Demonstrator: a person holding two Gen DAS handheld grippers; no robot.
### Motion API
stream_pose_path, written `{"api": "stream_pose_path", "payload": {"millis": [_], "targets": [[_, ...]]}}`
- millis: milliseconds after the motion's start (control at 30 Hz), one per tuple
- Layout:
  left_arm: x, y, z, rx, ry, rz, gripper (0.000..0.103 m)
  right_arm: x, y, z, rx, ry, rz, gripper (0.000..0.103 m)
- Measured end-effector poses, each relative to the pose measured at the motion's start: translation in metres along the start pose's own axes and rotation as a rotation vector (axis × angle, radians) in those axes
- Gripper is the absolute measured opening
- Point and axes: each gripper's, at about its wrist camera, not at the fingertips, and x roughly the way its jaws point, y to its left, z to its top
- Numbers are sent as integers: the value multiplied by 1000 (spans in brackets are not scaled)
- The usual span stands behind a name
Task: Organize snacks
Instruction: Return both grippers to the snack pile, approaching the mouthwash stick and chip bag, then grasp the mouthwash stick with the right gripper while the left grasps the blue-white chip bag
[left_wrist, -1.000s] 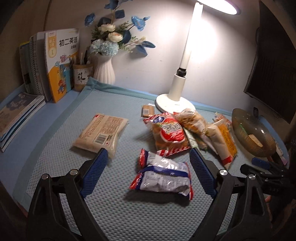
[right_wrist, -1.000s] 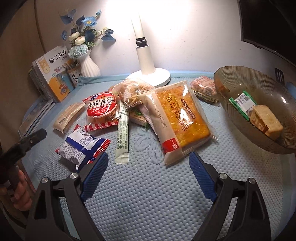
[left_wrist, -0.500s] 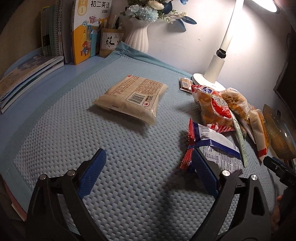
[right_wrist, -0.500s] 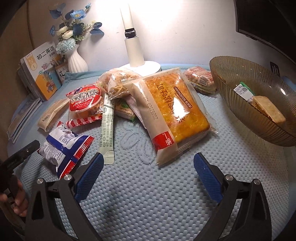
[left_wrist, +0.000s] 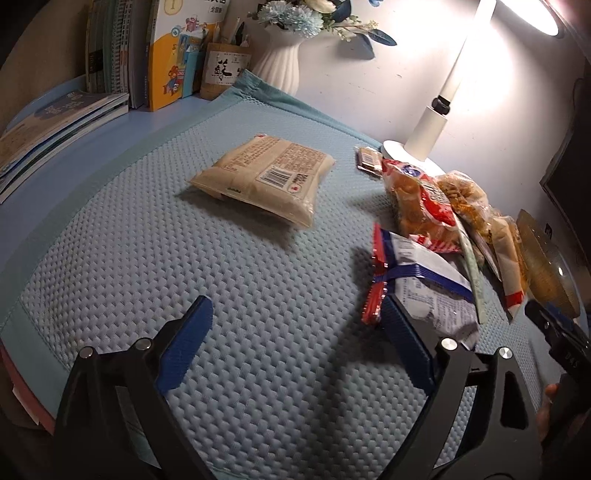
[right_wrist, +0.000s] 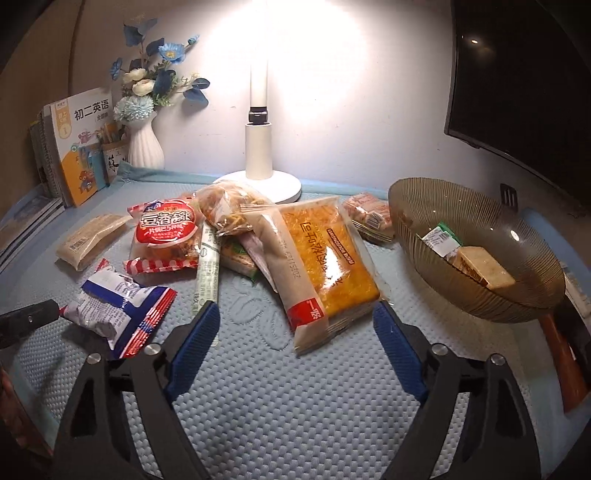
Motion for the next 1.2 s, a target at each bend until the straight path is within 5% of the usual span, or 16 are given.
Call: {"api": "stream_pose_path", "payload": {"millis": [167, 300, 533, 800, 900, 1067, 1200], "targets": [[-24, -26, -2, -5, 50, -187, 91, 16, 8, 25, 19, 121, 181, 39], [-9, -48, 1, -19, 181, -332, 90, 37, 12, 41, 62, 194, 293, 38], [30, -58, 12, -80, 249, -273, 87, 81, 33, 46, 20, 292, 304, 36], [56, -45, 58, -11, 250, -199, 87, 109, 44, 42, 3, 345, 349, 37], [61, -53, 57, 16, 256, -165, 92, 115, 48, 35, -18, 360, 310, 22], [69, -75, 44, 77, 221, -68, 94, 99, 28, 29, 20, 359, 353, 20], [69, -88, 35, 178, 178, 55, 76, 76, 16, 17, 32, 364, 373, 20]]}}
